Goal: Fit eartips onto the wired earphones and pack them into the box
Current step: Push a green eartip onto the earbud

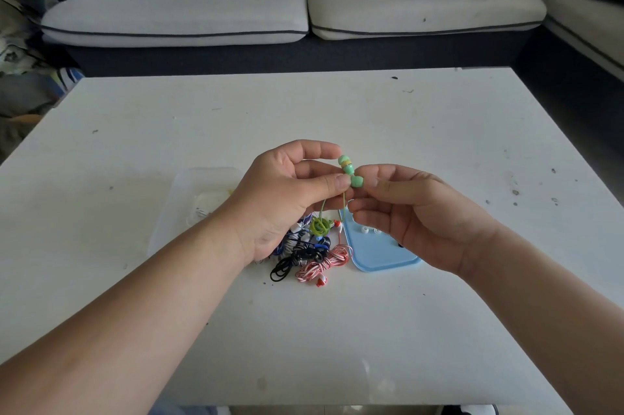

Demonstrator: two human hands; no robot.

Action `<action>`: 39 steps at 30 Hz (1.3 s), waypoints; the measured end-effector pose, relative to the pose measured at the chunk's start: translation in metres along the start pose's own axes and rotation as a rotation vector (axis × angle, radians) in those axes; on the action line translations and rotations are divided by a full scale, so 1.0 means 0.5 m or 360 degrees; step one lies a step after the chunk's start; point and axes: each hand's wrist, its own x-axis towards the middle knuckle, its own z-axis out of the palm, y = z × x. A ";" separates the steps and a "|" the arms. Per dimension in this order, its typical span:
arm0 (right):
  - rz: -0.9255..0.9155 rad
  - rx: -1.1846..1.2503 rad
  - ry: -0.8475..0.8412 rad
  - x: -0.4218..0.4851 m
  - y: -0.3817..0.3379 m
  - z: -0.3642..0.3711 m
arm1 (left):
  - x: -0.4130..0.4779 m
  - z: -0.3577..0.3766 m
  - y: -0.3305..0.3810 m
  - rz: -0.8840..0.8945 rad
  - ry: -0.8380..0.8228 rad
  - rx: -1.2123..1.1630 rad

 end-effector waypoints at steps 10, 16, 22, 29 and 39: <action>-0.0186 -0.0161 0.0163 -0.005 0.005 0.011 | 0.001 0.003 -0.004 0.0026 0.0088 0.0002; -0.0390 -0.0457 0.0353 -0.005 0.011 0.014 | 0.000 0.003 -0.008 0.0036 0.0111 0.0085; -0.0403 -0.0455 0.0384 -0.003 0.008 0.016 | 0.003 0.002 -0.008 0.0030 0.0146 0.0108; -0.0031 -0.0769 0.0158 0.015 0.049 0.013 | -0.003 0.001 0.008 0.0070 0.0186 -0.0029; 0.0041 -0.0729 0.0094 0.030 0.069 0.102 | -0.028 -0.073 0.032 0.0387 0.0480 0.0718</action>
